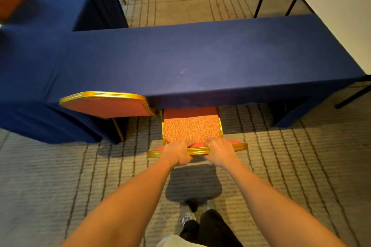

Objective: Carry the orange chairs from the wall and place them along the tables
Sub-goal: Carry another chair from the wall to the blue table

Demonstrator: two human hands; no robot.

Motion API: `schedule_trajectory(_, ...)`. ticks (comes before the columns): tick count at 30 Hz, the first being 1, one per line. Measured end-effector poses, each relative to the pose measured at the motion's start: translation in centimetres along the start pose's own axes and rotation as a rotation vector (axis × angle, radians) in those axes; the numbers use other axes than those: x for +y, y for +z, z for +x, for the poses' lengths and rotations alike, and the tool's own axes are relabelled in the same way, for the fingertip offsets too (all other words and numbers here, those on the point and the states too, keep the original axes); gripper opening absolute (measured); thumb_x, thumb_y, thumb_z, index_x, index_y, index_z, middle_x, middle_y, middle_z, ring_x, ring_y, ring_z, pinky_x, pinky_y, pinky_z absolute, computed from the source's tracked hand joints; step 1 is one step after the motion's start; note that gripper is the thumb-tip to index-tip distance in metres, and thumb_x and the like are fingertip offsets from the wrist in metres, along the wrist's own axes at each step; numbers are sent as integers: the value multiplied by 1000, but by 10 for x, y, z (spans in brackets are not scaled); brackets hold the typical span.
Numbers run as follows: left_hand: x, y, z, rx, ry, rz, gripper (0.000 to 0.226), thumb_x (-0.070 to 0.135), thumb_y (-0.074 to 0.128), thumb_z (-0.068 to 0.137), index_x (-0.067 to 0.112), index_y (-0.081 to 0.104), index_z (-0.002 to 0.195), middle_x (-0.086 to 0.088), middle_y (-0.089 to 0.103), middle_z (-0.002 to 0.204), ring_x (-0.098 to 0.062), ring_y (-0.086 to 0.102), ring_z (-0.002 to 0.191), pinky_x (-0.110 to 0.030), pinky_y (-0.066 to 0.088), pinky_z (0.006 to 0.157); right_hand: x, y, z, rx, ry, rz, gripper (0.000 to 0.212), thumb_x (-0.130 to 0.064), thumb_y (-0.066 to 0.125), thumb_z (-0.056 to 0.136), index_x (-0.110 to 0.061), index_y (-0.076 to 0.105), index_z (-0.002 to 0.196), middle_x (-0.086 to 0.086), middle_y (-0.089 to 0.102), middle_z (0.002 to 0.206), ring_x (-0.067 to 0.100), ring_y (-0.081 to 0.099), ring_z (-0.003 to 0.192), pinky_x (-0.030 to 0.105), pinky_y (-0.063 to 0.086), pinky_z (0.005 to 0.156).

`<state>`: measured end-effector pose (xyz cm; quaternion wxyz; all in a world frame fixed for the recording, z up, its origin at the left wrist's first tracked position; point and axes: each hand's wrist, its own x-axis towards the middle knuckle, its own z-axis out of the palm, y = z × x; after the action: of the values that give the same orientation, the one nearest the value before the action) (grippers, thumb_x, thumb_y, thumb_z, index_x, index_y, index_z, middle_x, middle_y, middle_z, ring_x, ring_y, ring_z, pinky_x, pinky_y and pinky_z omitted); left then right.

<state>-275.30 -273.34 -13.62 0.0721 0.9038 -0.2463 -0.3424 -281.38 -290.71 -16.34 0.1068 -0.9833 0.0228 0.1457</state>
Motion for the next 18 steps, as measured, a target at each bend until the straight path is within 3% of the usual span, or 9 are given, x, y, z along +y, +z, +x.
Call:
schedule_trajectory(3,8,15,-3,139,-104,2,40,36,62,85,36,61,125,2,69,118,-26,62,111,-38,49,89,-1,4,-7,10,18,10,45,-51,74,83,-23,70,118,-2,63,124,22,54,117,37,44,99)
schedule_trajectory(6,5,32,-9,263,-218,-87,53,38,65,81,29,58,133,-1,60,131,-27,52,123,-38,39,104,-9,7,-18,69,40,126,36,-43,73,82,-23,59,108,-3,59,116,22,50,113,35,38,94)
schedule_trajectory(8,5,37,-14,338,-233,-259,63,35,60,77,24,56,138,-2,56,136,-26,46,128,-37,31,113,-13,7,-26,132,67,249,38,-39,72,81,-23,53,110,-3,57,114,23,49,112,36,38,95)
schedule_trajectory(10,10,41,-23,424,-232,-508,66,30,54,76,18,55,140,-4,54,137,-26,41,132,-40,27,117,-16,9,-39,157,80,376,49,-35,70,85,-19,52,128,-1,54,130,24,43,125,40,37,108)
schedule_trajectory(13,24,54,-42,552,-252,-905,53,13,54,86,14,57,139,-1,51,138,-16,40,135,-37,31,118,-25,14,-69,267,88,679,49,-24,65,90,-18,52,137,0,50,143,18,39,137,38,33,116)
schedule_trajectory(15,36,65,-59,595,-293,-1117,41,3,56,91,14,62,129,1,53,138,-14,46,130,-33,38,113,-34,14,-92,352,149,849,37,-20,62,94,-20,55,130,-4,52,137,12,46,129,31,38,110)
schedule_trajectory(18,51,77,-85,598,-397,-1380,28,6,53,99,12,62,124,-3,63,110,-18,59,93,-26,49,81,-47,14,-113,403,338,1200,20,-22,59,97,-28,57,116,-3,56,120,9,58,101,30,50,87)
